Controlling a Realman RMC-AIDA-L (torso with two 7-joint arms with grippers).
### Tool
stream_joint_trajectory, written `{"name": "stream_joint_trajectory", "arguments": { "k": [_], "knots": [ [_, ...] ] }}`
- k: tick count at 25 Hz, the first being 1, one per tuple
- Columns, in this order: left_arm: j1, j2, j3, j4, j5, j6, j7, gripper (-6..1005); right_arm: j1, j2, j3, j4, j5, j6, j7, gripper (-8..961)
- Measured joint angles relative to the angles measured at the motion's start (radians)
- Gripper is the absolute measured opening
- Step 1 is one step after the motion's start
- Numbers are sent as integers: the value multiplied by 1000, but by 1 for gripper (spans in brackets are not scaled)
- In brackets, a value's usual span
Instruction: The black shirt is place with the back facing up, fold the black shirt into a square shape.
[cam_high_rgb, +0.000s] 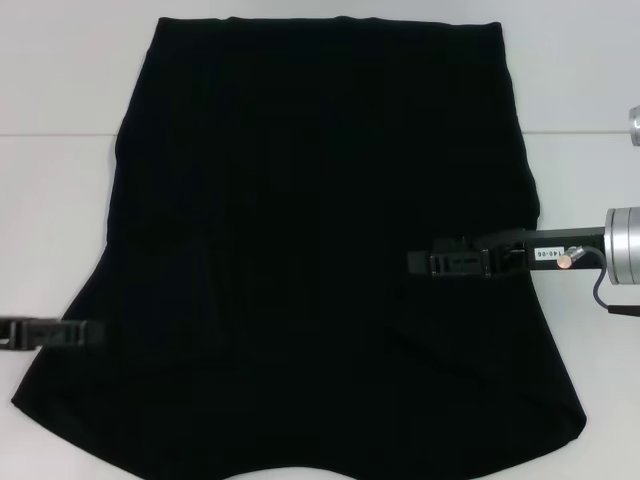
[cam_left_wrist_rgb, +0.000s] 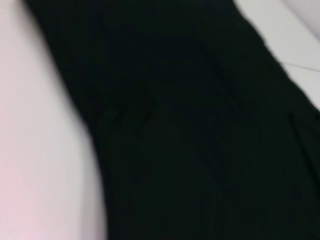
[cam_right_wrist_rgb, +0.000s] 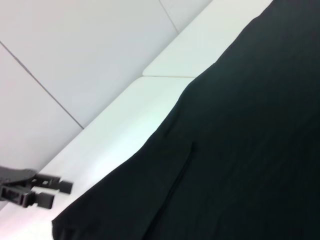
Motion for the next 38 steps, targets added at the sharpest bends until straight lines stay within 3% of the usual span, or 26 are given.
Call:
{"name": "stream_joint_trajectory", "arguments": {
  "k": [5, 15, 31, 36, 38],
  "knots": [
    [1, 4, -40, 5, 56, 4, -31, 854, -1, -2, 5, 1, 3, 10, -5, 761],
    [6, 3, -40, -20, 144, -73, -20, 849, -1, -5, 6, 0, 4, 2, -8, 761],
    [-6, 6, -37, -25, 192, 16, 18, 840, -1, -7, 9, -5, 4, -1, -9, 758],
    [-7, 14, -55, -31, 192, -17, -4, 811, -1, -7, 6, -6, 5, -1, -9, 756],
    [-8, 14, -56, -32, 192, -22, -10, 736, -1, -8, 3, -7, 5, -1, -9, 756]
  ]
}}
